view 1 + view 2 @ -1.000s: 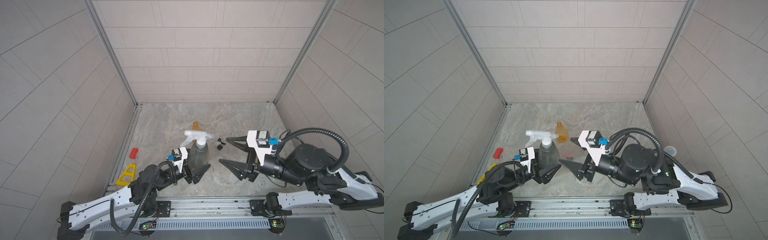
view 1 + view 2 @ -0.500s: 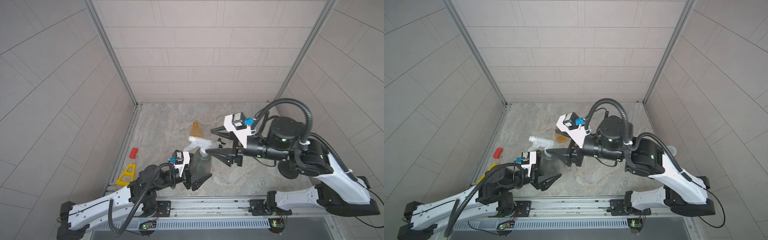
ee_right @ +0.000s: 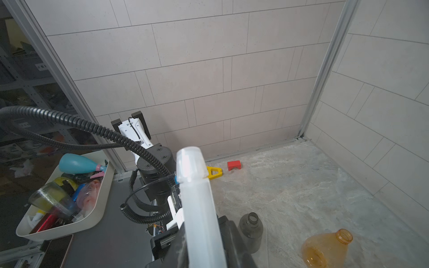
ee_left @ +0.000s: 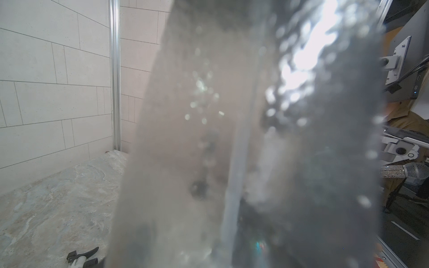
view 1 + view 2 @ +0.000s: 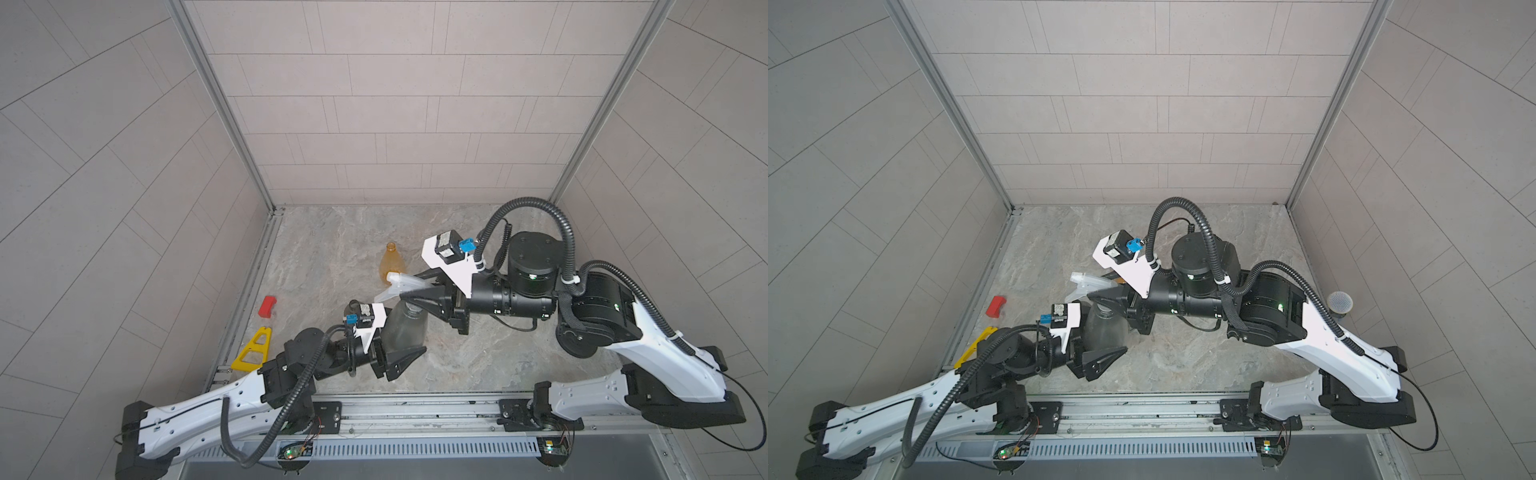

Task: Attach spray nozzles to spray bottles
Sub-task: Place the spray bottle at the center of the board.

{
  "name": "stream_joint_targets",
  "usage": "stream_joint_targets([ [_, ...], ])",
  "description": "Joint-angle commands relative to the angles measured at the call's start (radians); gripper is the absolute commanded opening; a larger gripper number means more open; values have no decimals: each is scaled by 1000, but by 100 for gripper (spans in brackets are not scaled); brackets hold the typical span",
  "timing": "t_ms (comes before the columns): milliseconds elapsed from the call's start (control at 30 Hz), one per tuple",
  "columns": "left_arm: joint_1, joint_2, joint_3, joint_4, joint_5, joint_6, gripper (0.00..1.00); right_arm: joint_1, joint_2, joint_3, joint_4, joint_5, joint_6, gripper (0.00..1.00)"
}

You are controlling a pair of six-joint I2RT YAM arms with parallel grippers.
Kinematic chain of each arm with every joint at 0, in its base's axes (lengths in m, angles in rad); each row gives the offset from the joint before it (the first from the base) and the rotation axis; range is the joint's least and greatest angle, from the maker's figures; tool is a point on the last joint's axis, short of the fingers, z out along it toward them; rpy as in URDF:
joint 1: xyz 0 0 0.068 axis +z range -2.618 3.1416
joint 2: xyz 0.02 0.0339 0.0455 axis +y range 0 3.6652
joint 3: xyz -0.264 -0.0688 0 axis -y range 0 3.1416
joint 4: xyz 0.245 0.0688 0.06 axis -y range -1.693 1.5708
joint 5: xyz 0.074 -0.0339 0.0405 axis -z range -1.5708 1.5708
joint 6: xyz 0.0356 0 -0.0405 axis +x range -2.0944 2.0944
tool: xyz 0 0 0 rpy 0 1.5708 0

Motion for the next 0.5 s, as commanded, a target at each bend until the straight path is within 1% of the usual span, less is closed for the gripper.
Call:
stream_joint_targets([
  [0, 3, -1, 15, 23, -22, 13, 0, -3, -15, 7, 0, 36, -5, 16],
  [100, 3, -6, 13, 23, -42, 6, 0, -3, -17, -3, 2, 47, -13, 5],
  [133, 3, -10, 12, 24, -53, 0, 3, -3, -18, -4, 2, 51, -14, 2],
  [167, 3, -14, 10, 23, -62, -6, 10, -3, -18, -5, 0, 59, -17, 0],
  [200, 4, -18, 8, 25, -75, -13, 20, -3, -20, -8, 0, 64, -18, 0],
  [267, 3, -28, -4, 37, -95, -30, 44, -3, -20, -11, 0, 73, -24, 0],
  [300, 4, -35, -13, 48, -105, -39, 54, -3, -23, -14, 0, 86, -25, 0],
  [367, 3, -48, -30, 66, -127, -58, 69, -4, -31, -24, 7, 111, -31, 0],
  [467, 3, -67, -45, 71, -157, -80, 84, -8, -45, -49, 20, 153, -37, 0],
])
